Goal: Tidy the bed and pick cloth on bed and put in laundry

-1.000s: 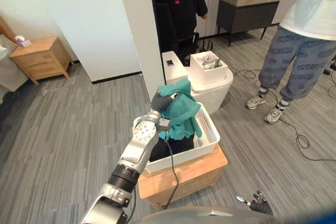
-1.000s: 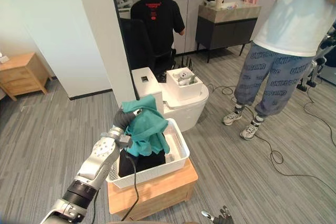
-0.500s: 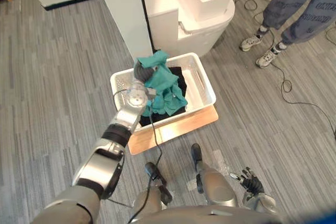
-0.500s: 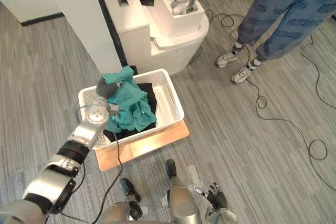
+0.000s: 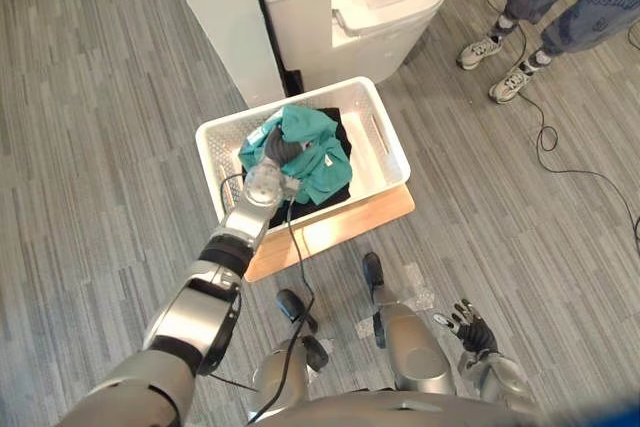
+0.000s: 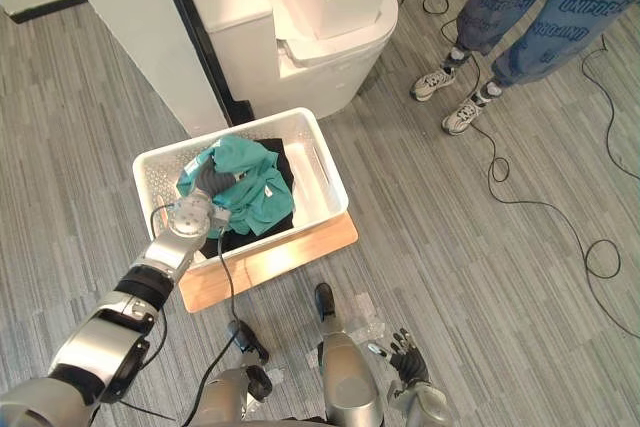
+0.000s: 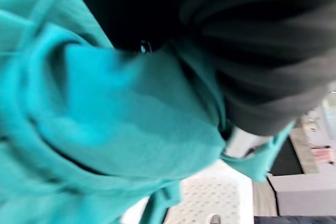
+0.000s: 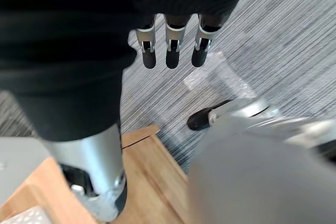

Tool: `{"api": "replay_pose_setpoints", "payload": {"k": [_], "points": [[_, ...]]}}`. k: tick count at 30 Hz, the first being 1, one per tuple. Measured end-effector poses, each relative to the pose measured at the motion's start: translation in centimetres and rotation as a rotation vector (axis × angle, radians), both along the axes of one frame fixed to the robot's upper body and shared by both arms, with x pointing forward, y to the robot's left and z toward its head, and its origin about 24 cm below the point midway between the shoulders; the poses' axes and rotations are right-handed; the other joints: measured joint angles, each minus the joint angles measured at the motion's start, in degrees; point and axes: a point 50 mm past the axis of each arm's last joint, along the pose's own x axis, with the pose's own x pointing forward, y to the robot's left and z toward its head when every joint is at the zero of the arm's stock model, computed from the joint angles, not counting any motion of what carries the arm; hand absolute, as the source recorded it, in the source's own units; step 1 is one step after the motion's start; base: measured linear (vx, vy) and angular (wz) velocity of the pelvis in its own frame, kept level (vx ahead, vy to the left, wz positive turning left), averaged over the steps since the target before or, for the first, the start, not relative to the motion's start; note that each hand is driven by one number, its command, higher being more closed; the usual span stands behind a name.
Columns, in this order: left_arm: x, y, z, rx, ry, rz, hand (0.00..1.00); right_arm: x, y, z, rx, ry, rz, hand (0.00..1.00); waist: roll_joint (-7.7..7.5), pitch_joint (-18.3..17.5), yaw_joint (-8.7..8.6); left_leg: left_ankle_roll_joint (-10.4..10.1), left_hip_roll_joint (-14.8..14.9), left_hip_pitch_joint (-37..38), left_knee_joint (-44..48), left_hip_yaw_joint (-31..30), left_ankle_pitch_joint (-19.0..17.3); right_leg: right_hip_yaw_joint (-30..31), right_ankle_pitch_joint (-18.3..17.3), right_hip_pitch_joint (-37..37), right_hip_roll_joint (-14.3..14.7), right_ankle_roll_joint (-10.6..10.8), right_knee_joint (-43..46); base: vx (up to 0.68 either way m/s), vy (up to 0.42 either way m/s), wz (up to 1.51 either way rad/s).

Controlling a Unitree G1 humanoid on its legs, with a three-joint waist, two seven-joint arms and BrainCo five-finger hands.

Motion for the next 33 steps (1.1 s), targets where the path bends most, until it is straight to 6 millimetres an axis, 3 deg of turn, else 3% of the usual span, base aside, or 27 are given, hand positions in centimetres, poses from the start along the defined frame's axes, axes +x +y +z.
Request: {"api": "replay_pose_setpoints", "payload": {"k": [9, 13, 17, 22, 28, 33], "points": [[-1.7, 2.3, -1.9, -0.032, 0.038, 0.081, 0.0, -0.7, -0.2, -0.4, -0.012, 0.037, -0.009, 0.0, 2.17, -0.45, 0.12, -0.15, -0.16, 3.4, -0.11, -4.24, -0.07, -4.71, -2.1, 5.79, -0.48, -0.18, 0.08, 0.02, -0.012, 0.27], [-2.6, 2.0, -1.0, -0.09, -0.006, 0.008, 0.0, -2.9, -0.9, -1.1, -0.03, 0.113, -0.026, 0.0, 3.74, -2.41, 0.36, -0.58, -0.21, 5.36, -0.26, -6.6, -0.42, -7.2, -3.45, 9.15, -0.77, -0.1, 0.1, 0.04, -0.005, 0.32], [-4.4, 2.2, -2.7, -0.193, 0.065, -0.024, 0.0, -4.7, -1.1, -1.7, -0.043, 0.182, -0.01, 0.0, 4.88, -5.31, 1.15, -1.03, -0.13, 8.44, -0.3, -7.64, -1.24, -8.31, -4.7, 12.77, -0.8, -0.07, 0.03, 0.06, 0.001, 0.14], [-6.8, 2.6, -4.8, -0.255, 0.166, -0.03, 0.0, -5.9, -1.1, -2.0, -0.053, 0.235, 0.005, 0.0, 4.75, -7.31, 1.59, -1.25, -0.08, 10.62, -0.31, -8.86, -1.66, -9.62, -5.54, 15.63, -0.85, -0.01, -0.18, 0.03, -0.003, 0.14], [-10.0, 5.2, -7.0, -0.294, 0.242, 0.077, 0.0, -7.7, -1.3, -2.5, -0.046, 0.294, 0.001, 0.0, 4.32, -9.88, 3.33, -1.39, -0.09, 11.97, -0.31, -9.69, -2.03, -10.6, -5.75, 17.86, -0.88, 0.01, -0.98, 0.01, 0.0, 0.08], [-14.7, 7.9, -10.1, -0.348, 0.344, 0.255, 0.0, -8.3, -1.2, -2.6, -0.03, 0.312, -0.004, 0.0, 3.94, -11.51, 3.97, -1.3, -0.21, 12.7, -0.33, -10.9, -2.26, -11.34, -5.94, 19.09, -0.95, 0.17, -1.73, 0.0, 0.0, 0.08]]}}
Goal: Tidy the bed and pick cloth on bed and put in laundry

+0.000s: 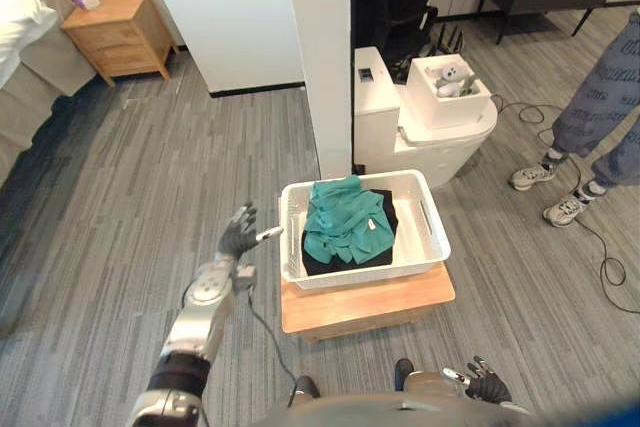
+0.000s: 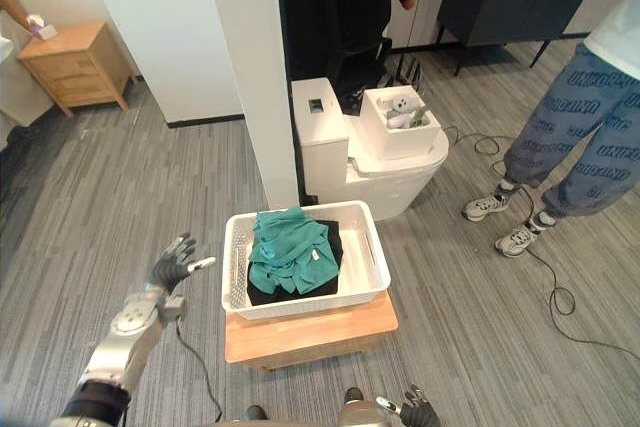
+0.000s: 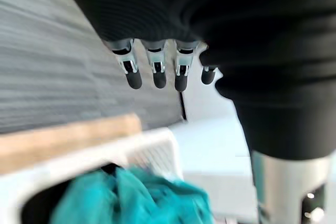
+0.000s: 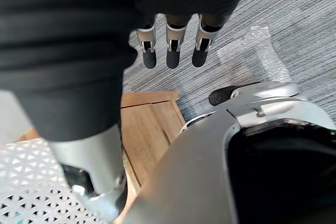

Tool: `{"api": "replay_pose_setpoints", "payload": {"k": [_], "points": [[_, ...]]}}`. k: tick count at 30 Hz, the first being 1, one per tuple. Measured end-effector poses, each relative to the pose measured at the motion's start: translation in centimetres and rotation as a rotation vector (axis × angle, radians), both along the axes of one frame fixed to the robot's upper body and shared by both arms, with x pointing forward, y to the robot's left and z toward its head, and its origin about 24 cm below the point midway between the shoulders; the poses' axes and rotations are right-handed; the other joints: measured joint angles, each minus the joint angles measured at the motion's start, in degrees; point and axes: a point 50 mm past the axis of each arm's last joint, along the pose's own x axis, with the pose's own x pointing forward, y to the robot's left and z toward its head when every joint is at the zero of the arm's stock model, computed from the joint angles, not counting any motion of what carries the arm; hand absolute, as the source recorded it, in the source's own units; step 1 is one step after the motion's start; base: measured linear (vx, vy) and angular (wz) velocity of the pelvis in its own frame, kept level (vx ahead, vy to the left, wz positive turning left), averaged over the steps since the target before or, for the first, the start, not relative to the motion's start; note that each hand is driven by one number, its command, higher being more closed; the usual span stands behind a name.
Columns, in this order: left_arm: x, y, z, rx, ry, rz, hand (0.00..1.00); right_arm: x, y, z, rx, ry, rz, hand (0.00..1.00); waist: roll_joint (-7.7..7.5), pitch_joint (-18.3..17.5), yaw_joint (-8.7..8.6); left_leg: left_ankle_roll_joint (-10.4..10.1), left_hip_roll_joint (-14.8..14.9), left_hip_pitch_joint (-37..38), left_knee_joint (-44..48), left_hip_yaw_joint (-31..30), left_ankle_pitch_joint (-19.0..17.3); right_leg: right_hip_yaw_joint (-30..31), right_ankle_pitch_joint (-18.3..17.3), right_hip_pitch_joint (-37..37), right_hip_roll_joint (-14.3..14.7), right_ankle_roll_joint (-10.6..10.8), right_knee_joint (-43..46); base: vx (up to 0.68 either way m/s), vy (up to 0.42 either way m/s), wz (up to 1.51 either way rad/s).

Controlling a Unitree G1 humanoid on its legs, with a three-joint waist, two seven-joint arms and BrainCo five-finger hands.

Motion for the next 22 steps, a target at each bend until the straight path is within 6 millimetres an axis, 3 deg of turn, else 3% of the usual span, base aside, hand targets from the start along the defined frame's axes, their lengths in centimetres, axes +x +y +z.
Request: {"api": "replay_pose_setpoints", "payload": {"k": [4, 6, 11, 14, 18, 22], "points": [[-5.9, 0.3, -4.9, -0.072, 0.215, 0.148, 0.0, -0.9, 0.5, -0.2, 0.032, 0.014, -0.005, 0.0, -0.44, -0.81, 1.34, 0.01, -0.06, 0.7, -0.01, -1.26, -0.11, -1.39, -0.54, 1.76, -0.08, 0.22, -0.22, 0.03, -0.004, 0.17], [-10.7, -0.2, -7.9, -0.091, 0.382, 0.231, 0.0, -1.6, 0.7, -0.3, 0.038, 0.017, -0.013, 0.0, -0.84, -1.65, 2.57, -0.06, 0.01, 1.46, -0.02, -1.19, -0.72, -1.73, -1.24, 2.62, -0.19, 0.34, -0.21, 0.01, -0.002, 0.15], [-17.9, -0.2, -10.7, -0.109, 0.585, 0.425, 0.0, -1.5, 1.5, -0.4, 0.062, 0.005, 0.038, 0.0, -1.39, -2.95, 4.43, -0.48, 0.1, 1.97, -0.03, -1.22, -1.74, -2.06, -2.19, 3.53, -0.37, 0.44, -0.21, 0.01, 0.006, 0.03], [-19.5, -1.3, -11.5, -0.137, 0.628, 0.469, 0.0, -1.5, 1.6, -0.5, 0.069, 0.01, 0.042, 0.0, -1.26, -3.59, 4.83, -0.23, -0.07, 2.04, -0.03, -1.16, -2.26, -2.09, -2.29, 3.65, -0.61, 0.7, -0.22, 0.05, 0.02, -0.01], [-19.8, -2.8, -12.0, -0.163, 0.633, 0.497, 0.0, -1.5, 1.6, -0.6, 0.04, 0.021, 0.073, 0.0, -1.24, -3.81, 5.51, -0.17, -0.33, 2.04, -0.03, -1.54, -2.11, -2.72, -2.3, 3.88, -0.95, 0.77, -0.18, 0.05, 0.013, 0.05], [-19.9, -3.0, -12.3, -0.126, 0.672, 0.504, 0.0, -1.5, 1.5, -0.7, 0.017, 0.047, 0.087, 0.0, -1.11, -4.84, 5.35, -0.28, -0.42, 2.52, 0.0, -2.29, -2.15, -3.35, -2.74, 4.64, -0.95, 0.76, -0.36, 0.07, -0.007, 0.05]]}}
